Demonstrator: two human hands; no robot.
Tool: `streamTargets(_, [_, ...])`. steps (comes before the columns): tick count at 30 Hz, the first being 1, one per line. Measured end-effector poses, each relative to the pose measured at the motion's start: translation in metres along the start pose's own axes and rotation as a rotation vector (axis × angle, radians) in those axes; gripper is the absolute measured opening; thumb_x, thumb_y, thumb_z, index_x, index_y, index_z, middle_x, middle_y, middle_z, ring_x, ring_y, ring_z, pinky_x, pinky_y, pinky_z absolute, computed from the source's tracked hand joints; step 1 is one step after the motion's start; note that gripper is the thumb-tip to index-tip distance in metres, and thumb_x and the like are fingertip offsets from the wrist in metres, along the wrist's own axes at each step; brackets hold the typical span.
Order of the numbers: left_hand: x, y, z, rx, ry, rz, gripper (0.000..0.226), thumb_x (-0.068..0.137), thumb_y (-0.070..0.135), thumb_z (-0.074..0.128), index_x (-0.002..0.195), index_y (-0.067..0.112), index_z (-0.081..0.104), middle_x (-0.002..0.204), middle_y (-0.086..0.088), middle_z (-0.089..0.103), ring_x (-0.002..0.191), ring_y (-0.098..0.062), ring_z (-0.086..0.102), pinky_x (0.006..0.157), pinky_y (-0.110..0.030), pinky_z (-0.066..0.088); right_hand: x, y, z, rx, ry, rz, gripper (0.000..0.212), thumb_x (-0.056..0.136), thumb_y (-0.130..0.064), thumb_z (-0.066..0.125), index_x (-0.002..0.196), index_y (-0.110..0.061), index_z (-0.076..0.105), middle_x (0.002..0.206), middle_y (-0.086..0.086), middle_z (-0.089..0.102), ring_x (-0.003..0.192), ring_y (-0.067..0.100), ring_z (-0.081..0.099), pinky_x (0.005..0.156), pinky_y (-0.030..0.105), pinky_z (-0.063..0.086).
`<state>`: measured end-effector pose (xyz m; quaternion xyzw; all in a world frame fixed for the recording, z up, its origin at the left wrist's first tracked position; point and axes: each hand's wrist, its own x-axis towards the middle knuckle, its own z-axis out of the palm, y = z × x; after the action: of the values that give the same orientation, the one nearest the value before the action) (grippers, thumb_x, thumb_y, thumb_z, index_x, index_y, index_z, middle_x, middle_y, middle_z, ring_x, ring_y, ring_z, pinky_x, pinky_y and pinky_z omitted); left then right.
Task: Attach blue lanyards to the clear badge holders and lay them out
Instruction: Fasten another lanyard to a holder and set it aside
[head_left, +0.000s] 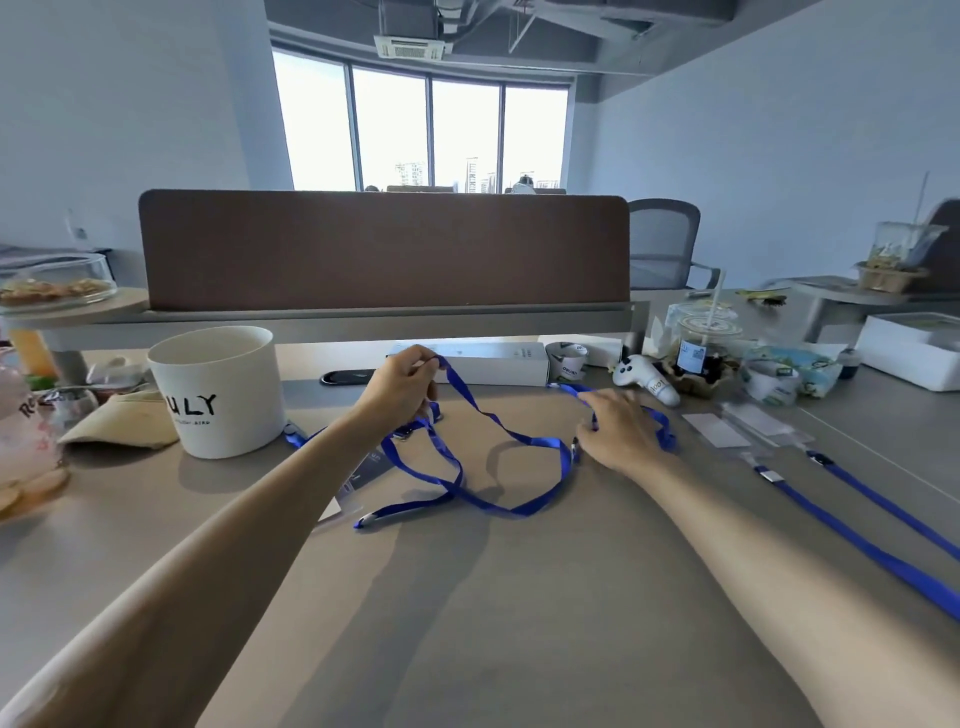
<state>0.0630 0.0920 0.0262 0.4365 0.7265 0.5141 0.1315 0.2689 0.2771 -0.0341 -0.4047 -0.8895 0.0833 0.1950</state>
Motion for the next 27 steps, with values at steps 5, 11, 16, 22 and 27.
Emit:
streamTargets(5, [-0.016,0.005,-0.007,-0.07,-0.089,0.016,0.017,0.102,0.017,0.037,0.098,0.011,0.052,0.074,-0.011,0.061,0.06,-0.023,0.066,0.063,-0.034,0.055,-0.016,-0.054,0.014,0.186,-0.334,-0.146,0.071,0.088,-0.031,0.057,0.151,-0.024,0.027,0.152,0.003,0.037,0.144,0.029,0.023,0.114,0.05,0.027])
streamTargets(11, [-0.044,-0.002,-0.035,-0.097,-0.065,-0.098,0.021,0.103,0.02,0.036,0.103,0.011,0.055,0.087,-0.009,0.072,0.073,-0.019,0.069,0.051,-0.025,0.054,-0.025,-0.095,0.034,0.238,-0.11,-0.152,0.052,0.091,-0.024,0.057,0.142,-0.016,0.045,0.133,0.004,0.053,0.127,0.022,0.045,0.105,0.038,0.04])
streamTargets(16, [-0.052,-0.007,-0.052,-0.228,0.001,-0.141,0.026,0.104,0.02,0.032,0.114,0.005,0.051,0.103,-0.011,0.071,0.091,-0.026,0.069,0.075,-0.037,0.059,-0.046,-0.161,0.021,0.767,-0.187,-0.247,0.025,0.096,-0.031,0.056,0.084,-0.017,0.073,0.084,0.003,0.071,0.073,0.013,0.057,0.071,0.031,0.044])
streamTargets(22, [-0.061,-0.017,-0.064,-0.418,0.059,-0.134,0.023,0.104,0.021,0.031,0.103,0.007,0.049,0.112,-0.011,0.069,0.107,-0.027,0.064,0.095,-0.045,0.051,-0.057,-0.201,0.019,0.95,-0.377,-0.177,0.021,0.093,-0.035,0.063,0.084,-0.02,0.075,0.076,-0.012,0.073,0.074,0.001,0.064,0.069,0.016,0.044])
streamTargets(27, [-0.064,-0.022,-0.076,-0.585,0.054,-0.11,0.023,0.105,0.02,0.029,0.101,0.006,0.046,0.114,-0.012,0.068,0.109,-0.029,0.063,0.095,-0.048,0.049,-0.058,-0.22,0.022,0.987,-0.377,-0.075,0.027,0.092,-0.038,0.062,0.098,-0.014,0.073,0.091,-0.005,0.071,0.086,0.01,0.063,0.068,0.021,0.042])
